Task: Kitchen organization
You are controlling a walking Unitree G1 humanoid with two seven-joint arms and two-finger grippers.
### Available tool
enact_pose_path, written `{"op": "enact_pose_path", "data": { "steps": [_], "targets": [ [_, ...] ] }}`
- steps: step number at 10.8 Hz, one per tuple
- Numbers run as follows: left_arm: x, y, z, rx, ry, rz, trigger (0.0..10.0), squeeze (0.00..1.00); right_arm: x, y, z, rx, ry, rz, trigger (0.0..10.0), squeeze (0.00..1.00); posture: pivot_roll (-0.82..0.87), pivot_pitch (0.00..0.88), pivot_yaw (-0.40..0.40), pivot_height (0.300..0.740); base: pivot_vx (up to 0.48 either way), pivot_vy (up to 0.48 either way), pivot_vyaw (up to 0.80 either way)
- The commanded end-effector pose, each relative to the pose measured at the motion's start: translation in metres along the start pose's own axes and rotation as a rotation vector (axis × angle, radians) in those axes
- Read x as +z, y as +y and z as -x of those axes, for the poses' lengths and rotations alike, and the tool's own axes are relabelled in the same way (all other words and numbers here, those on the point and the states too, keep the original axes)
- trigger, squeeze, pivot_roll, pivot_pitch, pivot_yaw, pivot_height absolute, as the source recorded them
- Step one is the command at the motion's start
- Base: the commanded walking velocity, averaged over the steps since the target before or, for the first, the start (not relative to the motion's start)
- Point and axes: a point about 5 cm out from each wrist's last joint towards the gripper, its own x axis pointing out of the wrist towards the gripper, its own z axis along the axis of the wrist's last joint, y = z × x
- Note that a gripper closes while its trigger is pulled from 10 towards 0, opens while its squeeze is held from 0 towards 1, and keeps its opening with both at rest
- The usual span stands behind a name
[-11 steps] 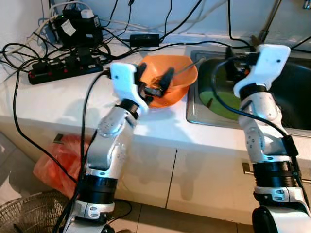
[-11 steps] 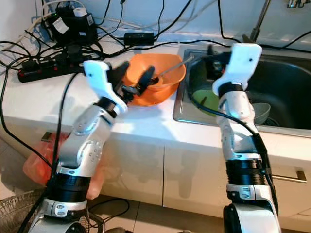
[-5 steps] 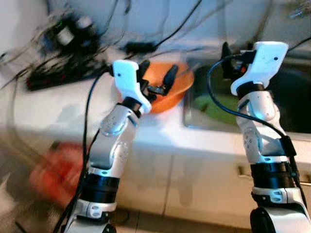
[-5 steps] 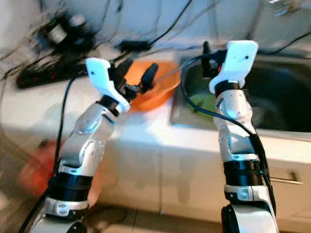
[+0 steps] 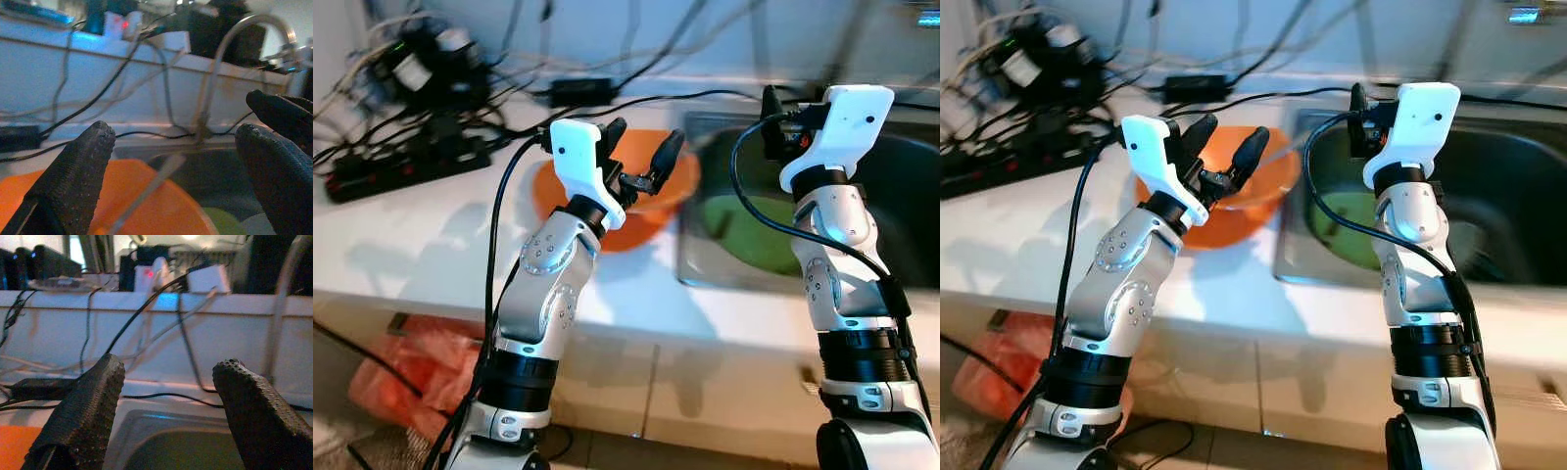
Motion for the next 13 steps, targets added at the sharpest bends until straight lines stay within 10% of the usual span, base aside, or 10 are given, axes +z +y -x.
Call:
{"op": "enact_pose_path", "data": {
  "steps": [1,13],
  "targets": [
    [0.0009,0.0014,0.0,0.006,0.007,-0.011,10.0,0.0,0.0,0.0024,0.0012,0.008,-0.003,0.004,10.0,0.0,0.01,0.031,0.039,0.74,0.0,0.0,0.0],
    [-0.0014,0.0034,0.0007,0.011,0.023,-0.009,10.0,0.0,-0.0029,0.0039,0.0017,0.005,0.003,-0.003,10.0,0.0,0.02,0.037,0.043,0.74,0.173,0.0,0.0]
  ]
}}
